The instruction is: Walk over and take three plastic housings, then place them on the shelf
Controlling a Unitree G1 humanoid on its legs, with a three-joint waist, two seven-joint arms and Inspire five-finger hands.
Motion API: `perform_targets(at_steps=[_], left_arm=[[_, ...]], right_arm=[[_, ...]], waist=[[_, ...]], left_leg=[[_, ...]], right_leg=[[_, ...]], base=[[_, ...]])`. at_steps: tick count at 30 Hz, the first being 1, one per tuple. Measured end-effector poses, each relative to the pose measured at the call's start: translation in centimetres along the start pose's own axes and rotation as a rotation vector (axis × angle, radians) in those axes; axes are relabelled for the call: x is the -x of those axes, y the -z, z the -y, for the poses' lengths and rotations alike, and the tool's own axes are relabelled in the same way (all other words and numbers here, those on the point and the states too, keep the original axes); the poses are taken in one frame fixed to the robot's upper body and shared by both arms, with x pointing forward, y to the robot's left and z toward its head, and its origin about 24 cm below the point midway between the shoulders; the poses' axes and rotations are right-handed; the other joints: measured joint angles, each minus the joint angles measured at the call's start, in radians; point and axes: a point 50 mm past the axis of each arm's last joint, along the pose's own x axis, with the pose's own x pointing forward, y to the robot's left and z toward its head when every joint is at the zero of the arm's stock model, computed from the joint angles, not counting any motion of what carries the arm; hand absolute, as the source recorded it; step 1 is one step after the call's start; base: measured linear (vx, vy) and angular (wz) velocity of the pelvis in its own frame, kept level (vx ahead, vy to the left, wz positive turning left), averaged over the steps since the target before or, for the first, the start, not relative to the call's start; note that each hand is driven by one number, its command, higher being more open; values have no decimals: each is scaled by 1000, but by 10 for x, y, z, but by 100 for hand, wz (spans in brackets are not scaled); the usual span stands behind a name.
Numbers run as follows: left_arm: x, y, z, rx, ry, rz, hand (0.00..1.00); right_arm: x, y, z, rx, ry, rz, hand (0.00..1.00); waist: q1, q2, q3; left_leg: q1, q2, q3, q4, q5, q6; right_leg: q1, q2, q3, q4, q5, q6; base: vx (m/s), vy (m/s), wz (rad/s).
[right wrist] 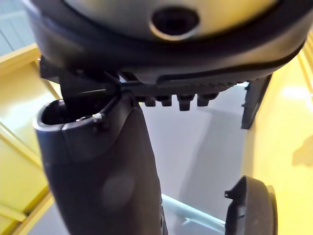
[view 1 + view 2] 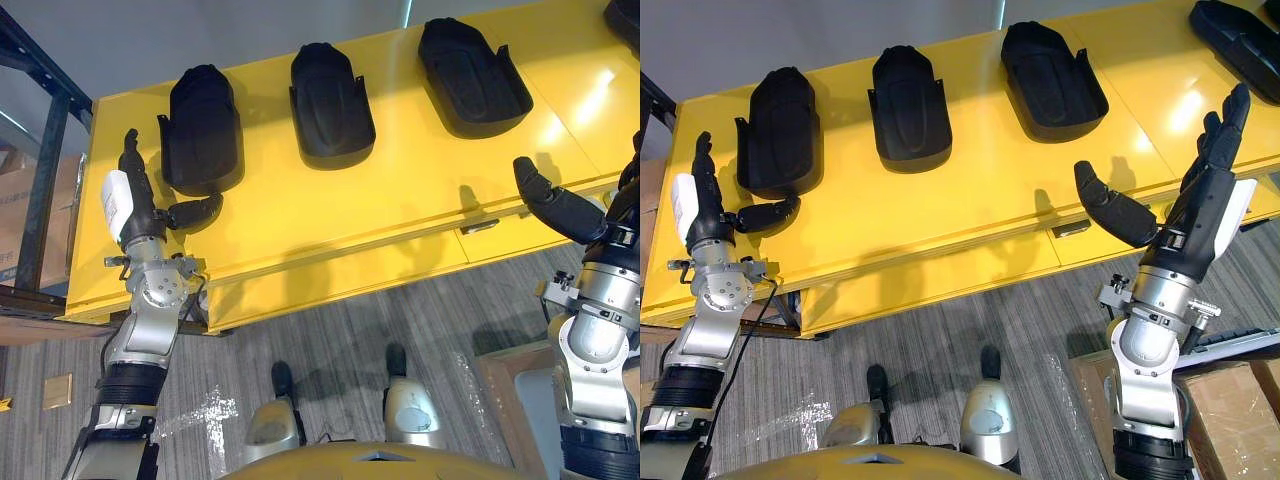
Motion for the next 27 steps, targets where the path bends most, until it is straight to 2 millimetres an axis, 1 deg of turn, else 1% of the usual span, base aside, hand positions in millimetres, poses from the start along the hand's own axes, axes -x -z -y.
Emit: perform_targets(at_steps=[2,4,5,7,8,9,10,11,12,13,14,16,17,18,19,20,21,22,23,25,26,27], left_arm=[[12,2,-6,15,-9,-3,100],[39,6,-13,53,-16,-31,100],[46,8,-13,64,-14,-42,100],[79,18,-19,103,-20,-99,100],[87,21,-22,112,-26,-112,100],[101,23,-27,137,-49,-123,100],[111,23,-32,161,-79,-111,100],[114,23,-34,170,-96,-100,100],[121,24,-38,181,-131,-86,100],[123,24,-40,188,-146,-82,100],[129,23,-43,203,-185,-68,100],[135,20,-47,232,-254,-33,100],[139,20,-48,215,-272,-14,100],[140,20,-47,211,-273,-10,100],[143,24,-45,189,-266,-9,100],[146,31,-41,179,-253,-32,100],[149,37,-38,166,-242,-58,100],[155,49,-31,143,-209,-114,100],[159,55,-27,131,-189,-143,100],[182,80,-12,71,-93,-273,100],[188,85,-9,58,-70,-305,100],[202,97,-3,24,-23,-370,100]], right_arm=[[11,6,0,-9,20,-52,100],[30,16,4,9,60,-141,100],[35,18,6,18,73,-166,100],[56,30,14,77,120,-264,100],[62,34,16,103,130,-289,100],[72,42,21,153,155,-337,100],[84,49,27,189,183,-392,100],[89,53,29,200,194,-419,100],[101,62,31,229,199,-478,100],[107,67,32,250,196,-505,100],[119,75,33,298,183,-561,100],[138,90,32,371,150,-656,100],[151,99,33,409,139,-717,100],[157,103,34,426,138,-751,100],[172,111,38,464,141,-825,100],[187,119,42,501,149,-897,100],[195,123,44,516,154,-940,100],[210,129,47,525,169,-1026,100],[218,131,48,530,173,-1065,100],[246,135,51,530,207,-1207,100],[252,135,52,527,221,-1238,100],[267,135,53,525,241,-1310,100]], waist=[[-2,-11,-7],[0,-20,-19],[2,-20,-22],[12,-19,-52],[14,-19,-59],[22,-18,-74],[38,-15,-84],[42,-13,-85],[47,-8,-101],[53,-4,-113],[63,2,-134],[67,14,-157],[70,19,-169],[72,21,-173],[76,20,-181],[84,23,-189],[86,26,-195],[86,27,-199],[86,26,-199],[88,14,-204],[88,9,-203],[88,-6,-211]], left_leg=[[1,1,-1,0,-5,-2],[4,1,-6,-1,-13,-3],[7,1,-10,-1,-15,-3],[19,1,-24,-7,-21,-4],[21,1,-27,-7,-23,-4],[23,1,-35,-7,-26,-4],[29,1,-43,-7,-28,-5],[34,1,-49,-7,-29,-5],[35,1,-60,-8,-32,-5],[36,2,-61,-8,-36,-3],[37,2,-63,-8,-39,1],[36,2,-71,-8,-38,1],[35,2,-76,-8,-38,1],[36,2,-79,-8,-38,1],[36,2,-85,-8,-38,1],[38,1,-87,-8,-33,-4],[38,1,-89,-8,-32,-4],[41,-1,-97,-9,-31,-3],[42,-1,-99,-9,-31,-3],[46,-5,-104,-12,-29,-1],[49,-6,-106,-12,-29,-1],[54,-9,-109,-13,-30,-1]], right_leg=[[3,2,-1,-5,3,-5],[20,1,-10,-16,3,-5],[27,1,-16,-18,2,-6],[53,1,-33,-35,-1,-9],[58,0,-39,-36,-5,-7],[68,-1,-50,-36,-12,-8],[80,-1,-56,-36,-17,-8],[90,-2,-65,-36,-22,-8],[101,-3,-78,-35,-30,-7],[104,-3,-82,-35,-34,-4],[107,-3,-86,-36,-41,-9],[115,-4,-97,-38,-42,-8],[120,-4,-102,-43,-42,-8],[125,-3,-106,-48,-41,-7],[130,-4,-113,-49,-42,-7],[133,-5,-117,-48,-44,-9],[134,-5,-120,-48,-45,-9],[143,-7,-127,-48,-47,-9],[146,-7,-131,-47,-48,-9],[152,-11,-137,-47,-50,-8],[157,-12,-139,-47,-52,-7],[163,-16,-143,-47,-55,-6]], base=[[44,-5,1],[76,2,10],[82,1,19],[82,-1,20],[57,-3,20],[35,-3,21],[26,-4,22],[3,-10,26],[-12,-9,21],[-16,-10,18],[-2,-6,9],[-5,-6,13],[-9,-5,12],[-5,-8,13],[4,-7,12],[4,-6,11],[11,-9,12],[6,-8,11],[0,-8,12],[-6,-2,7],[0,0,7],[12,0,9]])
